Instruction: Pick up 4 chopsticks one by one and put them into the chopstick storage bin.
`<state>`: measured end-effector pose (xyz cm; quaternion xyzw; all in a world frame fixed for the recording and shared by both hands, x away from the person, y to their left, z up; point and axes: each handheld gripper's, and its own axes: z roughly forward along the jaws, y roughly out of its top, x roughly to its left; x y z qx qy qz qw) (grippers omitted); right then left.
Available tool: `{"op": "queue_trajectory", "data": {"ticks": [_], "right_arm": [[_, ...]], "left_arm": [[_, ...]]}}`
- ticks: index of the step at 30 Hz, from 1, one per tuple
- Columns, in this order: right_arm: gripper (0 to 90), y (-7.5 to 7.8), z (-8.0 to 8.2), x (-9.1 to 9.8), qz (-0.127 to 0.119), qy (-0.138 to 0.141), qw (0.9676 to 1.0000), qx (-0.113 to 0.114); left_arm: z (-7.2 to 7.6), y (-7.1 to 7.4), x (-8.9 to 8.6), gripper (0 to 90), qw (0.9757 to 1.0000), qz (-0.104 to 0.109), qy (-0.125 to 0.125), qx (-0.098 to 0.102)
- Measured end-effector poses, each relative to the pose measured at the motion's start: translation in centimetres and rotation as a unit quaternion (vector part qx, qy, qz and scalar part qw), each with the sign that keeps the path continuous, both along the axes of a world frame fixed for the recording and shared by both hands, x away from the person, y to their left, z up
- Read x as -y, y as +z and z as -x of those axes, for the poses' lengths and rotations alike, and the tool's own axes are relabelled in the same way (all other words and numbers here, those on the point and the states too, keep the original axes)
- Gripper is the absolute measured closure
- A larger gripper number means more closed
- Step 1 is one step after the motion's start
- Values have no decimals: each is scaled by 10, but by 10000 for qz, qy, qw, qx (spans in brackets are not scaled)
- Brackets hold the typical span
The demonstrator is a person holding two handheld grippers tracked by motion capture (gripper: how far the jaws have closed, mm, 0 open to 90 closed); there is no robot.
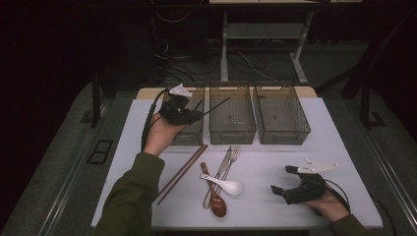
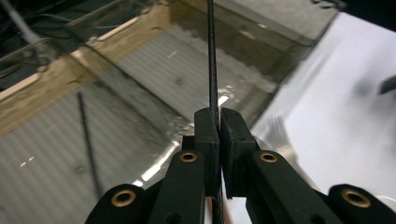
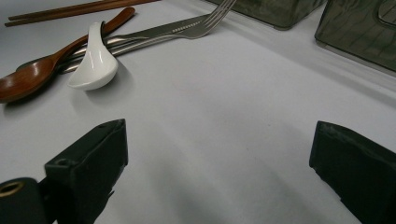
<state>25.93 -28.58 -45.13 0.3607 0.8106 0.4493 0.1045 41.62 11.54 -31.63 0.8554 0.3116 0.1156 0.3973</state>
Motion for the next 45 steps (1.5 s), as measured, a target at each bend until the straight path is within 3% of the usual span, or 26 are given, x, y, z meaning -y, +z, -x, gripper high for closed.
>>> {"op": "queue_trajectory", "data": {"ticks": [7,11,18,35,38,45], "right_arm": [[42,0,0,0,-4,1,10000,-5],[42,0,0,0,-7,1,10000,-6],[43,0,0,0,-13,4,10000,-7],[42,0,1,-1,22,46,10000,19],[43,0,1,-1,25,49,10000,28],[43,0,1,-1,32,51,10000,16]], "left_arm": [[-22,-7,-14,853,9991,56,429,-49],[-34,-16,-22,852,9970,158,753,-98],[-49,-26,-33,852,9929,153,1173,-116],[-73,-53,-37,850,9839,-67,1753,-344],[-75,-57,-39,849,9814,-84,1871,-425],[-79,-63,-36,843,9796,-97,1950,-475]]}}
